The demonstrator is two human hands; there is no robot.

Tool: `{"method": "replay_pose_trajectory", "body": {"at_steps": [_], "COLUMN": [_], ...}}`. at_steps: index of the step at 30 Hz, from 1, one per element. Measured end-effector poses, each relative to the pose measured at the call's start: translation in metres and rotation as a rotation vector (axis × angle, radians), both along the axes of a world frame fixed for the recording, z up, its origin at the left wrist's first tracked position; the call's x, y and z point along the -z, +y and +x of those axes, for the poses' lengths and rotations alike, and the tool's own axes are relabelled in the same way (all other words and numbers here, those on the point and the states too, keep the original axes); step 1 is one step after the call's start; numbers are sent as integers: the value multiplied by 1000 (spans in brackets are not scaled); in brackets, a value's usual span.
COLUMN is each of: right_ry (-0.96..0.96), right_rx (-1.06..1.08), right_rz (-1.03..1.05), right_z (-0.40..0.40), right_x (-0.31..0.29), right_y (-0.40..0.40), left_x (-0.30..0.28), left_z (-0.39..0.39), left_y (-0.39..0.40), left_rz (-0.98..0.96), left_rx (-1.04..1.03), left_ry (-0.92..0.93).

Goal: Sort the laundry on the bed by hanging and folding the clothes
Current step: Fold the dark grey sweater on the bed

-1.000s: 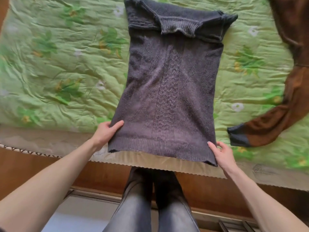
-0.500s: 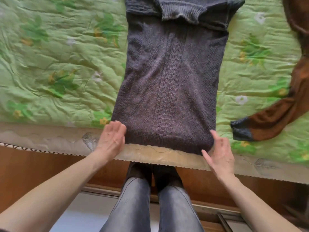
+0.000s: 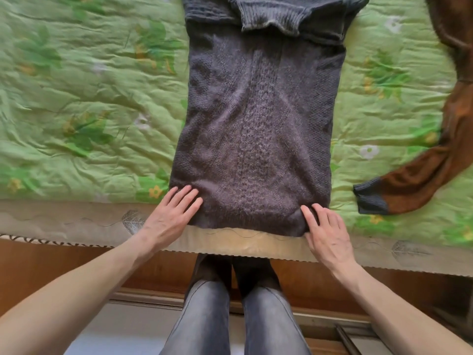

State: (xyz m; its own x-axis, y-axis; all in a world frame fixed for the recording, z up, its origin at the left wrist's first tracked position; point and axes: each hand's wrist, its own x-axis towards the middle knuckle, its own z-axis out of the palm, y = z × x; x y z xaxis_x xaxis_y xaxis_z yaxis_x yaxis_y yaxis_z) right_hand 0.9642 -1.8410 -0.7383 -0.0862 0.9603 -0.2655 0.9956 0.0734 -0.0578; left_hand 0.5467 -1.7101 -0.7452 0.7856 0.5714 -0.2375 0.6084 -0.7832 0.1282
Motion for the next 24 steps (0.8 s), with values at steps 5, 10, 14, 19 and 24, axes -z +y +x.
{"method": "replay_pose_trajectory", "body": {"at_steps": [5,10,14,19,24], "right_ry": [200,287,342,495,569], "right_rx": [-26,11,250,778,964], "right_rz": [49,21,91,166,314], "right_z": [16,39,41,35,36], "right_x": [-11,-20,-25,-22,-20], "right_y": [4,20,47,94,166], "left_x": [-20,-22,-18,-20,-18], "left_z": [-8,-25,-26,-14,11], "left_y": [33,71,90,120,182], "left_rz": [-151,-80,-103,-175,-66], "left_rx": [-117,224,154,-299,-458], "left_ry": [-249,-254,-384,-634,-690]}}
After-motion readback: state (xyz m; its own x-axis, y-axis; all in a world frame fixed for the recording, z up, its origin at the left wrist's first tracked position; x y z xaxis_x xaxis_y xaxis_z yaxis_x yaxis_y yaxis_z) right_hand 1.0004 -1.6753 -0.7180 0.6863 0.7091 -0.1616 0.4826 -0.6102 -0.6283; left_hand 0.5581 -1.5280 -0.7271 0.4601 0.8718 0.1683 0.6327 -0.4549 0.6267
